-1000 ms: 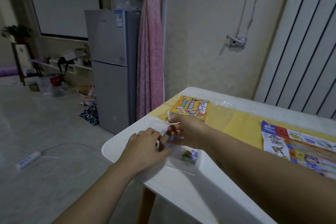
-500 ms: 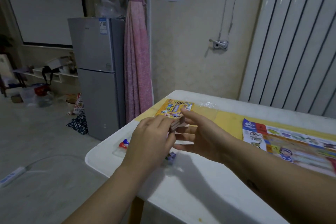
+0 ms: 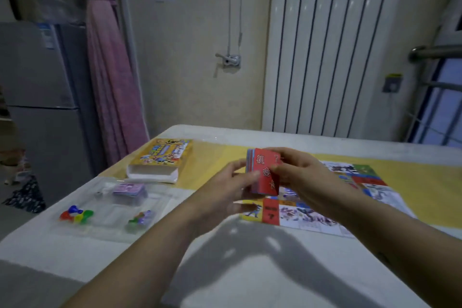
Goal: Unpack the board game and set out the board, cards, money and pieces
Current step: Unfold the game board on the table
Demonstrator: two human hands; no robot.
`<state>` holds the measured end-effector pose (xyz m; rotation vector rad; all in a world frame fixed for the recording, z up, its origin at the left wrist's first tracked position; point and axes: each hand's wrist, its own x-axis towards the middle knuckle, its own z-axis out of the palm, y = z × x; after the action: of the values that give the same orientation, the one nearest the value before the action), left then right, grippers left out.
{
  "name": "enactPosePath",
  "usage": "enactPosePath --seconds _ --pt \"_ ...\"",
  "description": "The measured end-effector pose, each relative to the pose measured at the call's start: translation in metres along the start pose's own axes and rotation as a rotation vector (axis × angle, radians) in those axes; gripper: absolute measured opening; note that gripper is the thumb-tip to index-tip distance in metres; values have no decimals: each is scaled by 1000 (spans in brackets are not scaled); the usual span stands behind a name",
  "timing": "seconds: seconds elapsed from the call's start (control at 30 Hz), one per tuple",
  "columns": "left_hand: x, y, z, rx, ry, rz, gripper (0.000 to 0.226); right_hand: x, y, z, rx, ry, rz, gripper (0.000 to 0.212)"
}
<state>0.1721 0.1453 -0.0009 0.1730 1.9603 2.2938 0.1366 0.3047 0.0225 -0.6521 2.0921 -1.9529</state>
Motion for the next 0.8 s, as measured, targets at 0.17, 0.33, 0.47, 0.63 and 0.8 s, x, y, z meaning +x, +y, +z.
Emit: enactPosePath --seconds 0.17,0.33,0.47,0.63,0.8 --pt "15 -13 64 -212 -185 -74 27 -34 2 -43 -295 47 -73 31" --pt "26 -20 114 -216 -168 -115 22 -73 1 -86 -905 62 -233 85" --pt "35 -27 144 -99 -231 -194 22 -88 14 -97 -1135 37 -307 100" --pt "40 -36 152 -177 -445 -291 21 -97 17 -126 -968 63 -323 81" --pt "47 -48 162 -218 -498 -206 25 -108 23 -142 -923 59 -376 59"
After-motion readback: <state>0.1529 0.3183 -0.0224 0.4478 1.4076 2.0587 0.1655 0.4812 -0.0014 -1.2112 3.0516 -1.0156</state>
